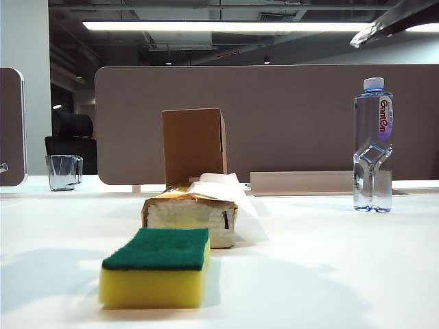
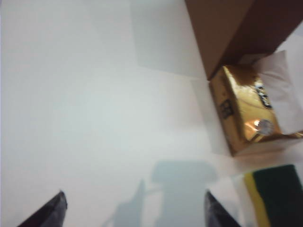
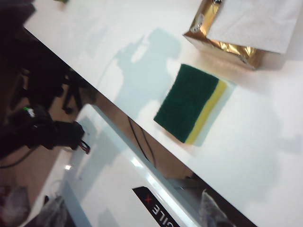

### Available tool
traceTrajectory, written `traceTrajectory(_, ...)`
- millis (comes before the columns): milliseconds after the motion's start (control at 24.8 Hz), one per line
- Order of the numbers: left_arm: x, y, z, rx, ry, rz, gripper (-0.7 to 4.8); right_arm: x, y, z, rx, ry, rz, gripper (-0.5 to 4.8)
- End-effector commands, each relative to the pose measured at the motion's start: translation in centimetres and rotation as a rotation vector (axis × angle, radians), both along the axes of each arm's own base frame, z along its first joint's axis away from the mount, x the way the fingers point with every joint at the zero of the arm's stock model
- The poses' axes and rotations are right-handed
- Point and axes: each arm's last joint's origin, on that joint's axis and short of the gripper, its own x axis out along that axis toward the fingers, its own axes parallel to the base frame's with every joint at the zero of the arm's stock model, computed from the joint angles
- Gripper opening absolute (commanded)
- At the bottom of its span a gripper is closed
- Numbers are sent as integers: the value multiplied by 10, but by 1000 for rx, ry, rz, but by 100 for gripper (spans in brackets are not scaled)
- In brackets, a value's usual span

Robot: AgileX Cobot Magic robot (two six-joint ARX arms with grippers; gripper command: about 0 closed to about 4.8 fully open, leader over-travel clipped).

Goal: Move the sponge from left to right to wipe the table, avoiding obstacles on the table, and finally reaching the bottle of mineral water.

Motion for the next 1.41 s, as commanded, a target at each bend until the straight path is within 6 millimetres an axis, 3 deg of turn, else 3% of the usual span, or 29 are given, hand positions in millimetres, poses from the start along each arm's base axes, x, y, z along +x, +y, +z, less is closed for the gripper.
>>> traceTrajectory(40, -13, -2, 2, -83, 4, -75, 372, 1, 6, -2, -32, -2, -6, 364)
traceTrajectory(282, -41, -2, -2, -108, 54, -121, 372, 5, 14, -18, -16, 61, -2, 364)
traceTrajectory(403, -48, -1, -2, -114, 57, -132, 372, 2, 30, -36, 7, 89, 5, 364)
traceTrajectory(605, -51, -3, -2, -138, 59, -177, 372, 3, 54, -56, -43, 90, 28, 365)
traceTrajectory(887, -60, -5, 4, -169, 46, -233, 372, 28, 89, -100, -100, 190, 54, 366)
traceTrajectory(1048, -63, -5, 4, -177, 38, -245, 372, 33, 105, -115, -107, 195, 49, 365)
traceTrajectory(1411, -68, -6, 9, -195, 32, -293, 372, 42, 114, -131, -149, 174, -10, 365)
